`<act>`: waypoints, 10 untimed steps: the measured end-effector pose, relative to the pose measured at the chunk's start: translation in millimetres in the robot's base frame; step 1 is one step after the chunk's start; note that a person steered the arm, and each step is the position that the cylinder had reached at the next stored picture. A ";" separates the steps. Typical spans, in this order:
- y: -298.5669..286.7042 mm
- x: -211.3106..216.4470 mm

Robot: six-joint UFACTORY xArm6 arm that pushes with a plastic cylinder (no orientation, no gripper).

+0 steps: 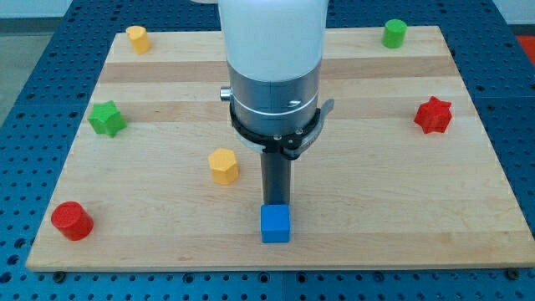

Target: Slightly move the yellow hexagon towards the left of the board

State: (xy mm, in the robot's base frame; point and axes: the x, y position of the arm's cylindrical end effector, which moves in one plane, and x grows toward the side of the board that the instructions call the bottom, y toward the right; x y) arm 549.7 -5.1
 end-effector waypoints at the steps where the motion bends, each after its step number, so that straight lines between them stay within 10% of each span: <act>1: -9.4 -14.1; 10: -76.4 -111.2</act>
State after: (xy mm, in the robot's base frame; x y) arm 438.5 -81.5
